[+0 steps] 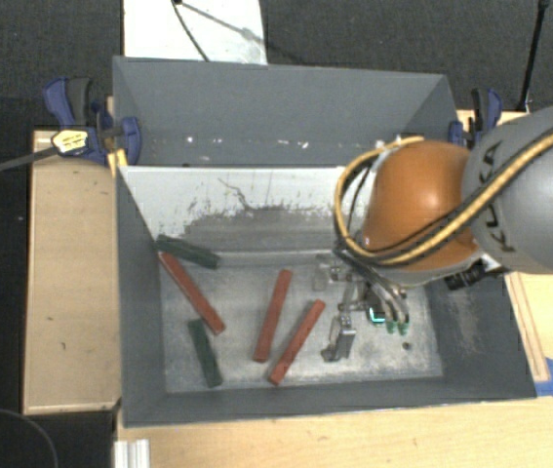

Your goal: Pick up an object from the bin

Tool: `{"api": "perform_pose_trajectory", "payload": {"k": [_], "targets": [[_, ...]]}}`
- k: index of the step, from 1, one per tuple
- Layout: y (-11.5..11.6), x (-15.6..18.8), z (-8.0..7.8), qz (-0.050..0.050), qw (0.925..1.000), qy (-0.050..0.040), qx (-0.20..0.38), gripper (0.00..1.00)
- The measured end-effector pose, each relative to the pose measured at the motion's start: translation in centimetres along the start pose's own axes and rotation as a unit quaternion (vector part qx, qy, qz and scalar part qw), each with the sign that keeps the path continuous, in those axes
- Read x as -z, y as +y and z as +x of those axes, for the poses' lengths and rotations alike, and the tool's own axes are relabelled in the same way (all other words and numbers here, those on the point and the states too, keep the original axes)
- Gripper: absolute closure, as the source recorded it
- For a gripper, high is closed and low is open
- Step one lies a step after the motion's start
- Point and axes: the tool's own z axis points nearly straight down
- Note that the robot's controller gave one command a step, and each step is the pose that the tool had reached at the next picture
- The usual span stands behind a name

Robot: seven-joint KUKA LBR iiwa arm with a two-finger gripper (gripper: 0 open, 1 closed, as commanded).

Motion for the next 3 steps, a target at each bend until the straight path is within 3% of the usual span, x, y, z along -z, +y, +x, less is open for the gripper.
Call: {"api": "perform_pose_trajectory", "payload": {"k": [1,2,3], "targets": [[0.8,-9.2,0.8,0.001,0.9442,-0.0044,0.329,0.0],[0.7,-9.1,0.8,0.001,0.9453,-0.0036,0.326,1.0],[1.7,7.3,1.1,0.002,0.9469,-0.0075,0.321,1.0]]}}
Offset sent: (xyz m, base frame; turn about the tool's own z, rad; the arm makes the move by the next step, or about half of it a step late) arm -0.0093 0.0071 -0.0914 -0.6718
